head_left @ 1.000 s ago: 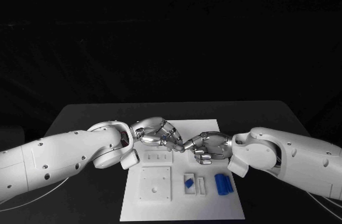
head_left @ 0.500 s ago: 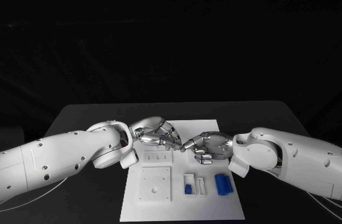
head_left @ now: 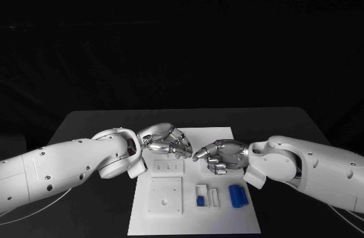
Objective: Assemble the parts on the task board
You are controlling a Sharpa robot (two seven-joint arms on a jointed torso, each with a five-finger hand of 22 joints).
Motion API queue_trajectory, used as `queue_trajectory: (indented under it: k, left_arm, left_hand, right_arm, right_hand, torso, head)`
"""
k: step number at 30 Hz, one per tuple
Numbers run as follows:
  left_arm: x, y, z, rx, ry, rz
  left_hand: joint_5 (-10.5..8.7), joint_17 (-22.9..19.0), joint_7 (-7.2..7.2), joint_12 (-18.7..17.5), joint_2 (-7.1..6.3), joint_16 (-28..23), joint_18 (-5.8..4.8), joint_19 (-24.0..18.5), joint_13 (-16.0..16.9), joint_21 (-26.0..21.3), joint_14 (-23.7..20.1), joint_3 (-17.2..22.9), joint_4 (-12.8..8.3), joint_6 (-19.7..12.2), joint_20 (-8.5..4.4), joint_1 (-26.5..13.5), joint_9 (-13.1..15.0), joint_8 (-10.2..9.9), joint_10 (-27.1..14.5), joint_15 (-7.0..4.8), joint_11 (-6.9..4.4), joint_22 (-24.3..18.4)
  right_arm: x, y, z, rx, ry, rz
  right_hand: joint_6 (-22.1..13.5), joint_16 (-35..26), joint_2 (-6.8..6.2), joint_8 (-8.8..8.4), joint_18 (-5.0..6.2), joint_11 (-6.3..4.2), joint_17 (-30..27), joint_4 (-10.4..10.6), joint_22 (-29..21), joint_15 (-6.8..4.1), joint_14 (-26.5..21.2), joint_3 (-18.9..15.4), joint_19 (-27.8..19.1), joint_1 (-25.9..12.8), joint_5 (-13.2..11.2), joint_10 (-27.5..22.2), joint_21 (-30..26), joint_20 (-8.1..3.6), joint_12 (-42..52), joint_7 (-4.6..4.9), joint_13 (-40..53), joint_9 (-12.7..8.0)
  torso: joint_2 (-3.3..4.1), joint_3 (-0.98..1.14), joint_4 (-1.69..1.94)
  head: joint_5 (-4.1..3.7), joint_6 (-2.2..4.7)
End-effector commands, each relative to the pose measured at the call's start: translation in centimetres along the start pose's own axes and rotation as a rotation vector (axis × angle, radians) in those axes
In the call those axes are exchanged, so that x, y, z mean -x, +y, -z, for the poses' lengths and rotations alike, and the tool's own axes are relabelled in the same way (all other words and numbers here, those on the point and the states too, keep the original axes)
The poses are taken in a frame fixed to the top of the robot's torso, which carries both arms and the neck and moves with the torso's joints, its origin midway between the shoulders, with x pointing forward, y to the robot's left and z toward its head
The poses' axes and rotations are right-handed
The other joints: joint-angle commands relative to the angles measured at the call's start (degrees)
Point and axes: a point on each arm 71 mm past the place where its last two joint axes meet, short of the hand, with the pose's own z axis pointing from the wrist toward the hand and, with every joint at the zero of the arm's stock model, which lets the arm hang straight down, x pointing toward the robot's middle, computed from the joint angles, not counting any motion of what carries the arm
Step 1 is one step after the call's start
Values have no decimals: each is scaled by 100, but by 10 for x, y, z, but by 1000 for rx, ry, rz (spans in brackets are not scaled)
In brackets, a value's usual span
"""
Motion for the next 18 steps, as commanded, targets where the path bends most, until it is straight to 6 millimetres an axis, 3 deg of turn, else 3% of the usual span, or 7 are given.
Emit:
queue_trajectory:
  k: [1,11,18]
  left_arm:
    - [1,-1,0,-9,-16,7]
    - [7,3,3,-1,-49,33]
    - [14,7,6,8,-106,86]
  left_hand:
    - [-14,-14,13,37,-30,31,-43,53,-9,33,39,-9,-37,46,-11,49,-10,-12,26,-9,2,91]
    - [-12,-39,16,36,-90,33,-43,67,-22,35,49,-4,-71,47,-19,68,-18,-25,27,-13,3,87]
    - [-7,-78,57,19,-164,38,-43,95,-49,37,69,20,-120,-10,-30,111,-46,-79,-7,-19,24,82]
  right_arm:
    - [0,1,0,13,-10,25]
    - [2,1,2,21,-50,56]
    - [2,2,7,27,-128,221]
  right_hand:
    - [7,-27,-18,-30,491,-2,6,12,94,-42,7,-24,-10,-11,35,-34,-18,-13,-10,65,-2,-1]
    - [-40,-27,-48,-57,491,8,10,1,91,-33,10,-26,-4,13,31,-33,-16,-20,-6,77,-4,-5]
    - [-173,-24,-114,-126,491,51,18,-89,88,6,17,-94,6,75,51,-33,-10,-40,6,122,-7,-17]
  torso:
    - [2,-1,0]
    - [-7,0,-1]
    - [-16,1,-7]
  head:
    - [3,4]
    - [-2,2]
    - [4,11]
